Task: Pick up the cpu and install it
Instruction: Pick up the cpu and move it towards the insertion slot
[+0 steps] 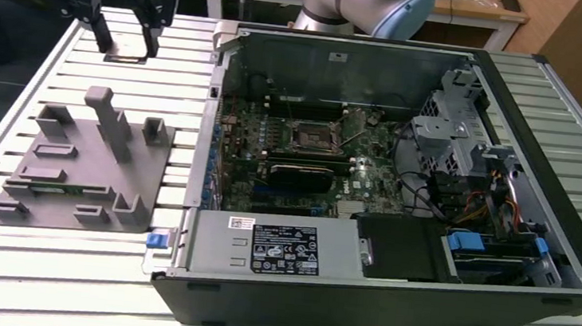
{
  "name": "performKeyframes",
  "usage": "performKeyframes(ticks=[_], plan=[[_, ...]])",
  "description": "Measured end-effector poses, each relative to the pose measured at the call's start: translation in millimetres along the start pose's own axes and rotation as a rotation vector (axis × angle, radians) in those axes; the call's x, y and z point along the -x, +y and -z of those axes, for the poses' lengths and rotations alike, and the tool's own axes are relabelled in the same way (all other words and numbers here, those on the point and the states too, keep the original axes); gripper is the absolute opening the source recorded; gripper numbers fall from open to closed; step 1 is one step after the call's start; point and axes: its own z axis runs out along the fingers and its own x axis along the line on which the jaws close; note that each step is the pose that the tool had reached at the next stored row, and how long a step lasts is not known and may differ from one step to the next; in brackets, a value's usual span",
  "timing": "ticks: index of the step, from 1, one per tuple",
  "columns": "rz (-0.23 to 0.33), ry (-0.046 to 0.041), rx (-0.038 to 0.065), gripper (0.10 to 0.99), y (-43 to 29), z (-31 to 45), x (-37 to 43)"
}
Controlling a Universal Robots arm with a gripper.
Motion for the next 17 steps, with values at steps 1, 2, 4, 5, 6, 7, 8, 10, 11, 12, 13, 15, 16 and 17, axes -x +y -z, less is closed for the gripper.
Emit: performKeyframes(ticks=[1,2,4,5,6,7,8,10,11,12,13,15,16,17], plan=[[0.000,0.0000,0.000,0.541,0.0,0.0,1.2],[0.000,0.0000,0.000,0.541,0.0,0.0,2.5],[0.000,0.0000,0.000,0.541,0.0,0.0,4.9],[0.000,0.0000,0.000,0.541,0.0,0.0,6.1],[0.000,0.0000,0.000,0.541,0.0,0.0,7.4],[0.000,0.0000,0.000,0.541,-0.1,0.1,8.7],[0.000,-0.0001,0.000,0.541,-0.1,0.1,10.0],[0.000,0.0000,0.000,0.541,-0.1,0.1,12.7],[0.000,0.0000,0.000,0.541,-0.1,0.1,13.9],[0.000,0.0000,0.000,0.541,-0.1,0.1,15.2],[0.000,0.0000,0.000,0.541,-0.1,0.1,16.4],[0.000,0.0000,0.000,0.541,-0.2,0.1,18.9],[0.000,0.0000,0.000,0.541,-0.2,0.1,20.1],[0.000,-0.0001,0.000,0.541,-0.2,0.1,21.2]])
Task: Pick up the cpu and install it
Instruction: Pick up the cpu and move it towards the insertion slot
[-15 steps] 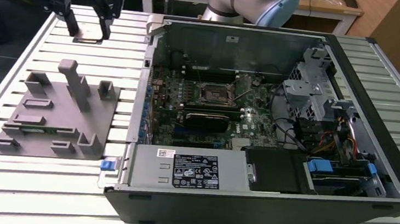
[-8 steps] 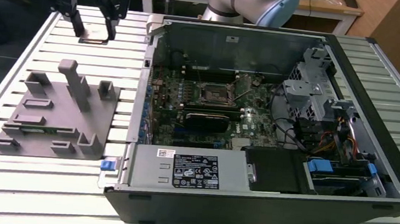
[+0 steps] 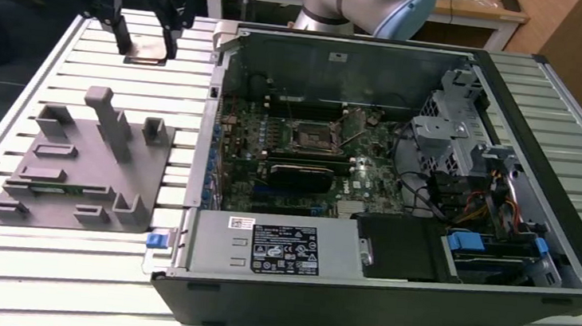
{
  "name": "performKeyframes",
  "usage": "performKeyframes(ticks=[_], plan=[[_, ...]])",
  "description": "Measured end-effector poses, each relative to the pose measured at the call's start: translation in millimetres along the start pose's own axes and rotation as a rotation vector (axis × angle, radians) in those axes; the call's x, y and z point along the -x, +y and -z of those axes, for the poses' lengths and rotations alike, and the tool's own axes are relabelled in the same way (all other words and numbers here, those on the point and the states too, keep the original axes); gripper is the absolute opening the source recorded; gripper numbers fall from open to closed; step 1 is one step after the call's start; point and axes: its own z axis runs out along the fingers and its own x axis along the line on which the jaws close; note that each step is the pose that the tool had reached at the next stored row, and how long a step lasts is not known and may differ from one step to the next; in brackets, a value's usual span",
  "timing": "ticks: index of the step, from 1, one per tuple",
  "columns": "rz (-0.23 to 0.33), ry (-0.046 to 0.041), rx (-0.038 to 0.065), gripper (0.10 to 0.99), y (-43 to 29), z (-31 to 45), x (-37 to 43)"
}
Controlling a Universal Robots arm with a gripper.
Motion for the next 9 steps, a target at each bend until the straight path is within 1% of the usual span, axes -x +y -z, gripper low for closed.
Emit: performKeyframes(ticks=[9], plan=[[0.000,0.0000,0.000,0.541,-0.1,0.1,10.3]])
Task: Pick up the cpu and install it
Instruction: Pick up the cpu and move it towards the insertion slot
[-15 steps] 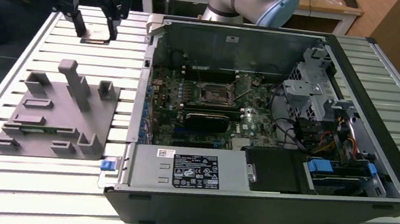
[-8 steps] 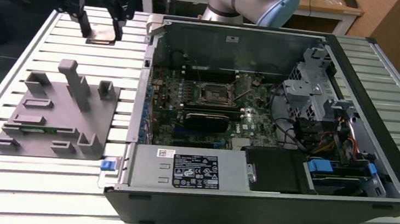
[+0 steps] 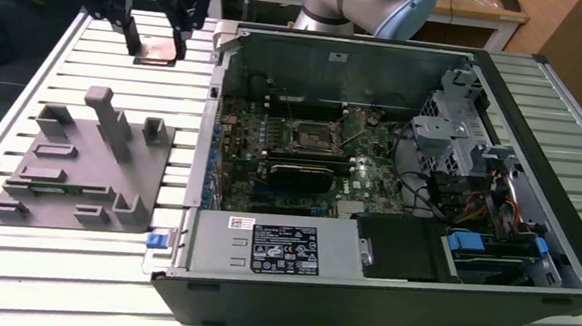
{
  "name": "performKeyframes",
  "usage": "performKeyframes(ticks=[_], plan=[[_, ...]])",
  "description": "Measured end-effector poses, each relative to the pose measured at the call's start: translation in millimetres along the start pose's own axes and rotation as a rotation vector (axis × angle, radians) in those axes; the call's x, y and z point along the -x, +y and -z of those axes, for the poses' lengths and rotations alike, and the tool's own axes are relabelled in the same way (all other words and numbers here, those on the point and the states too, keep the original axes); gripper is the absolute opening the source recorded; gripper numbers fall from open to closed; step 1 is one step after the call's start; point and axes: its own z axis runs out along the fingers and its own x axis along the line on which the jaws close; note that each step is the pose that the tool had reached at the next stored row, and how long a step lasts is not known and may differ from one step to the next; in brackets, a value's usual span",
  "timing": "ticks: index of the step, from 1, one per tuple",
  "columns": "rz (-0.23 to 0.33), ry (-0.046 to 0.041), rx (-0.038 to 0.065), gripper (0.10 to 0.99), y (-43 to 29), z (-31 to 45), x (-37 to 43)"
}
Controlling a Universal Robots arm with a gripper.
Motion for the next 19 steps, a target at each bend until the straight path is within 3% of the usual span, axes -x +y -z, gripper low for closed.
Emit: performKeyframes(ticks=[19], plan=[[0.000,0.0000,0.000,0.541,-0.2,0.2,21.8]])
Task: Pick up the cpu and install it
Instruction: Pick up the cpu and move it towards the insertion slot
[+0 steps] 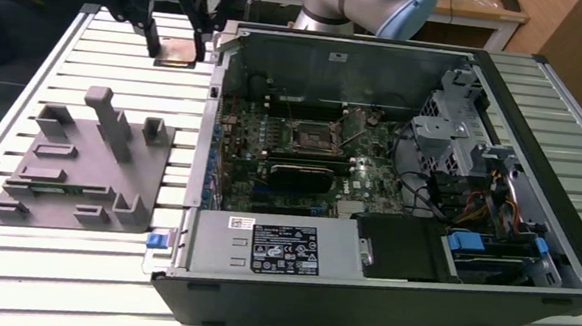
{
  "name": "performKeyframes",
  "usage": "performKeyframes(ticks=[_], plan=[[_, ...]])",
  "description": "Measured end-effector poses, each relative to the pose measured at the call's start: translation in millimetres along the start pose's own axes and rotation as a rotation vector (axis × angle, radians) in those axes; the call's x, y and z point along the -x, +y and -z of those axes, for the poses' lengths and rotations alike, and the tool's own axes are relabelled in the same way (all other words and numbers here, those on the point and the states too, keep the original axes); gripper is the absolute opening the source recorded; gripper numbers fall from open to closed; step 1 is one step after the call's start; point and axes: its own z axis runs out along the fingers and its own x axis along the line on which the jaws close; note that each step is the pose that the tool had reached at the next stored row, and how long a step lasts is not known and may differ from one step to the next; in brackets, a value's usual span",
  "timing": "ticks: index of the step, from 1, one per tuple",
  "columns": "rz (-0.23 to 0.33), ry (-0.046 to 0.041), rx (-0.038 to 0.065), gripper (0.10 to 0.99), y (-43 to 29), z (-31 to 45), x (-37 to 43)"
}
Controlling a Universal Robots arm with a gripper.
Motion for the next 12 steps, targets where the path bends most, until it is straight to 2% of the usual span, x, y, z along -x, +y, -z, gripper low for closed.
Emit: performKeyframes(ticks=[12], plan=[[0.000,0.0000,0.000,0.541,-0.1,0.1,10.2]])
